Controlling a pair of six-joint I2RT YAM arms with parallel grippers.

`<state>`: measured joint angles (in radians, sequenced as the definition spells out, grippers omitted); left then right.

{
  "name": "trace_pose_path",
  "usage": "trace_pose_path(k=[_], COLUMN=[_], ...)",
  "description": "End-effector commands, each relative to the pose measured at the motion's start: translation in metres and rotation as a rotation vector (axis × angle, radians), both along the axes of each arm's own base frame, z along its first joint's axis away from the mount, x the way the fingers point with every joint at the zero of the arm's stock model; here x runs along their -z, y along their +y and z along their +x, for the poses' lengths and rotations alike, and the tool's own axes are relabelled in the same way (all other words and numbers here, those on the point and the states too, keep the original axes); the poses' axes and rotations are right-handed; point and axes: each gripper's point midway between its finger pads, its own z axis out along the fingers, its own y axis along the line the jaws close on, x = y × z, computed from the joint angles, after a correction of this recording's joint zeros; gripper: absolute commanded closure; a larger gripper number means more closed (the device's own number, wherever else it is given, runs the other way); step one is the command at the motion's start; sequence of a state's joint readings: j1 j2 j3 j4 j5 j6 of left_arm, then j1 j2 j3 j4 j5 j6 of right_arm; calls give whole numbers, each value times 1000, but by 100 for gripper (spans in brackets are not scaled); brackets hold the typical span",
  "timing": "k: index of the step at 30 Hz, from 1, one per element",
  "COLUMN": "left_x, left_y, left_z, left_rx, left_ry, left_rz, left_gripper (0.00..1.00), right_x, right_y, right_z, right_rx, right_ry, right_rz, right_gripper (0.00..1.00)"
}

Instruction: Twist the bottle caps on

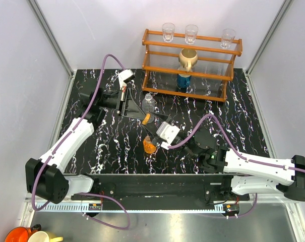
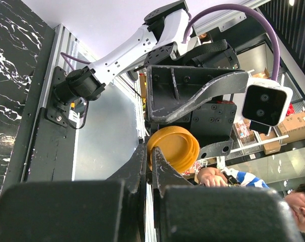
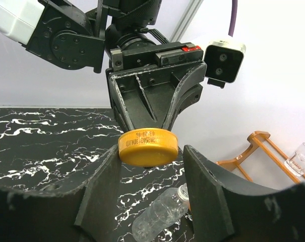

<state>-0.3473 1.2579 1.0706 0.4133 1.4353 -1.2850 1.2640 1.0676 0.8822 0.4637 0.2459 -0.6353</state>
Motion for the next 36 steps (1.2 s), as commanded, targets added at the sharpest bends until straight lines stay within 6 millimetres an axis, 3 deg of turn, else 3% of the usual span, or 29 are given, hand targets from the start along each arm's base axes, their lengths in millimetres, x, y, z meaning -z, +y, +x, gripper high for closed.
trace_pose_path(k=[1,13,16,17,19,21,24,26,27,29,31,33,34,36], left_x=[-8,-4,-3,-3,-2,0,2,4,14,26,66,127,137,179], left_y=[2,2,2,2,1,3,7,10,15,21,35,46,51,58], left_z=[-4,-4,-3,-3,-2,0,6,9,16,28,33,42,42,47], left_rx=[-22,-32,-35,-40,-44,-60,-87,-84,-101,-146,-195,-220,-247,-270], left_ry=[-42,-36,-33,-33,-37,-21,-38,-72,14,-121,-317,-458,-516,-626], left_rz=[-22,-20,-17,-17,-16,-6,0,4,42,62,212,430,470,586], left_gripper=[100,96,84,73,61,37,14,8,6,1,1,1,1,1], right_x=[-22,-29,-32,-30,-33,-34,-35,-36,-36,-36,-31,-35,-33,-38], right_y=[-4,1,0,1,-4,-8,-18,-27,-30,-41,-46,-55,-58,-66], right_z=[-5,-11,-14,-15,-15,-18,-24,-31,-33,-36,-41,-42,-44,-44], right_rx=[-5,-38,-44,-46,-40,-42,-42,-47,-47,-36,-37,-34,-35,-27], right_ry=[3,25,36,43,56,70,96,122,133,166,206,242,256,275], right_rz=[97,132,132,123,135,132,133,127,121,117,101,122,114,138], right_gripper=[44,55,59,61,63,65,66,66,66,66,66,66,66,66])
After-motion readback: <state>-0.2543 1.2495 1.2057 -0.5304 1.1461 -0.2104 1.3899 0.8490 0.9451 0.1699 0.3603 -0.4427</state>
